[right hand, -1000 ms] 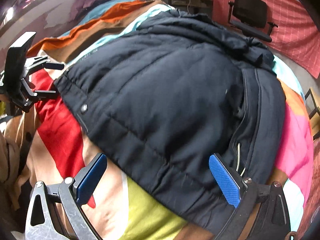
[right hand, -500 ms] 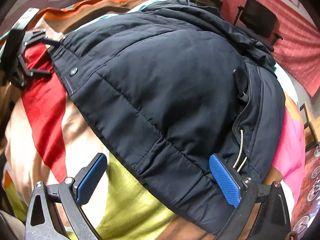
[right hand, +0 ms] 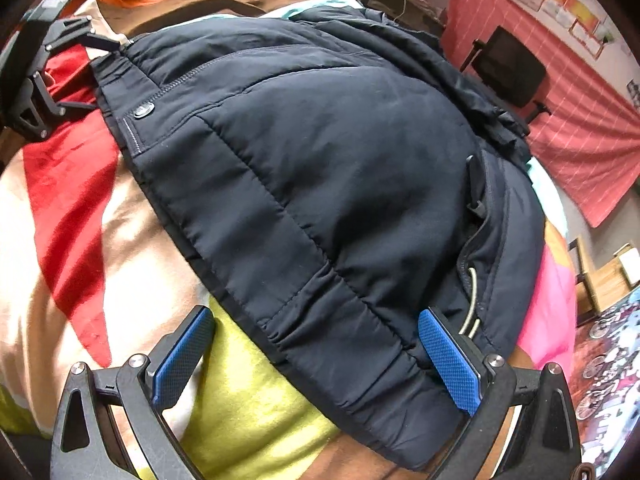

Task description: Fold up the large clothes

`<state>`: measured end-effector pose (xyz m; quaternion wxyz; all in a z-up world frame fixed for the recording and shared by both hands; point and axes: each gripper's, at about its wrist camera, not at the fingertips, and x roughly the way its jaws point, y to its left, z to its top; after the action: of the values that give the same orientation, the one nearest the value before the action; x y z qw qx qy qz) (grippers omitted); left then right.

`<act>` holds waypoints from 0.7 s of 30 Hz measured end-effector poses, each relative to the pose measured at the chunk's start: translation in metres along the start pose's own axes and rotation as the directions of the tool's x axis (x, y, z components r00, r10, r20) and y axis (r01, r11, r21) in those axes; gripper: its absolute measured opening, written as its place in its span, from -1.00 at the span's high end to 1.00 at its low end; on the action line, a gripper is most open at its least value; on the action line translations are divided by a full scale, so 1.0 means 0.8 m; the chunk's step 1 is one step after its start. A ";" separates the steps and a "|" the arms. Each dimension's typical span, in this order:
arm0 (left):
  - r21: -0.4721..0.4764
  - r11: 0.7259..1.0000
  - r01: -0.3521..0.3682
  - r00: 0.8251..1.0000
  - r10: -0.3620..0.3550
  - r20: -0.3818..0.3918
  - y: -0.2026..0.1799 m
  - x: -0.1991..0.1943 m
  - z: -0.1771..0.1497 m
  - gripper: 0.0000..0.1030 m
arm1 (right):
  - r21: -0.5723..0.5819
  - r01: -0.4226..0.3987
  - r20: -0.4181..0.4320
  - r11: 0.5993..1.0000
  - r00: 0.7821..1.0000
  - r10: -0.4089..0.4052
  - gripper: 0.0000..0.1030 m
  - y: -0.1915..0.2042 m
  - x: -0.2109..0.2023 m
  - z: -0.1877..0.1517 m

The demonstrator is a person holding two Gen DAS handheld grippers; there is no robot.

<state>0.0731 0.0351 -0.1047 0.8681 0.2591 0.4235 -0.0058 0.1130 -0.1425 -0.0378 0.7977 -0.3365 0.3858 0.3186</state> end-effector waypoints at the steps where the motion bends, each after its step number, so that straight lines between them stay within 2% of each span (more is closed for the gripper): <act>1: 0.001 1.000 -0.014 1.000 0.014 0.001 0.000 0.001 0.000 -0.81 | -0.004 0.025 0.007 1.000 1.000 -0.025 -0.99 0.001 0.000 0.000; 6: 0.016 0.998 -0.055 0.998 0.054 0.021 -0.007 0.004 -0.001 -0.81 | -0.035 0.100 0.063 0.994 0.993 -0.098 -0.99 0.010 -0.001 -0.005; 12: -0.021 0.997 -0.075 0.995 0.076 0.063 0.002 -0.004 0.001 -0.81 | -0.098 0.211 0.136 0.973 0.971 -0.197 -0.99 0.028 -0.007 -0.011; 17: -0.013 0.996 -0.084 0.993 0.085 0.082 0.004 -0.009 0.007 -0.80 | -0.128 0.258 0.169 0.958 0.957 -0.235 -0.99 0.035 -0.010 -0.022; 21: -0.010 0.996 -0.085 0.992 0.086 0.094 0.005 -0.011 0.008 -0.80 | -0.136 0.254 0.148 0.958 0.961 -0.234 -0.98 0.032 -0.011 -0.029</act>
<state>0.0729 0.0336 -0.0929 0.8872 0.2739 0.3707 0.0205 0.0800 -0.1482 -0.0491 0.8261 -0.4207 0.2625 0.2679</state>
